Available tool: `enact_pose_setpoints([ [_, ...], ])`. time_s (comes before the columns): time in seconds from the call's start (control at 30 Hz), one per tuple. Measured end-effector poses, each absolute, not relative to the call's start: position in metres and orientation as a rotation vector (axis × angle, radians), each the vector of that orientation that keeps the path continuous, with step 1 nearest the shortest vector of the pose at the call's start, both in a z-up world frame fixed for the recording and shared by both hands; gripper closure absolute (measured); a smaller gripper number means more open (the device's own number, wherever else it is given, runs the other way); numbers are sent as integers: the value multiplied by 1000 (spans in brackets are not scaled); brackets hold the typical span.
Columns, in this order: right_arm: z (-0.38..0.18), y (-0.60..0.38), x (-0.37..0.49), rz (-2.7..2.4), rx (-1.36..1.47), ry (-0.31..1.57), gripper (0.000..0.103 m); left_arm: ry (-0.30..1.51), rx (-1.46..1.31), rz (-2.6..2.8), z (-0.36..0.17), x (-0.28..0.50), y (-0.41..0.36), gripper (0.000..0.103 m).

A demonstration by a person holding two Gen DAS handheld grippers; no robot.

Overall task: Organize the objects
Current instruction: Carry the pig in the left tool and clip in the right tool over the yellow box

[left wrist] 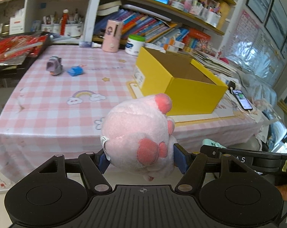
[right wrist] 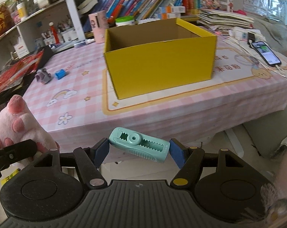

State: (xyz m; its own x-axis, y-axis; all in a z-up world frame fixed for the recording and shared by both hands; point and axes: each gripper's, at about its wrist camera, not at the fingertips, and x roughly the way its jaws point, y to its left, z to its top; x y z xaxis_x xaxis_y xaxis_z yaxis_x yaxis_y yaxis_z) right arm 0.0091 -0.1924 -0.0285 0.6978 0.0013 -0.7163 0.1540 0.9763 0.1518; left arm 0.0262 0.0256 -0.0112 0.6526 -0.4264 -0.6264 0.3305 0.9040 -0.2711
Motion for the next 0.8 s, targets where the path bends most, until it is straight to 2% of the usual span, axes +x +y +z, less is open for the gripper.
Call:
enact_pose_setpoints([
  [0.8, -25, -243, 23, -157, 234, 803, 36, 685, -137, -516, 6, 48, -23, 36],
])
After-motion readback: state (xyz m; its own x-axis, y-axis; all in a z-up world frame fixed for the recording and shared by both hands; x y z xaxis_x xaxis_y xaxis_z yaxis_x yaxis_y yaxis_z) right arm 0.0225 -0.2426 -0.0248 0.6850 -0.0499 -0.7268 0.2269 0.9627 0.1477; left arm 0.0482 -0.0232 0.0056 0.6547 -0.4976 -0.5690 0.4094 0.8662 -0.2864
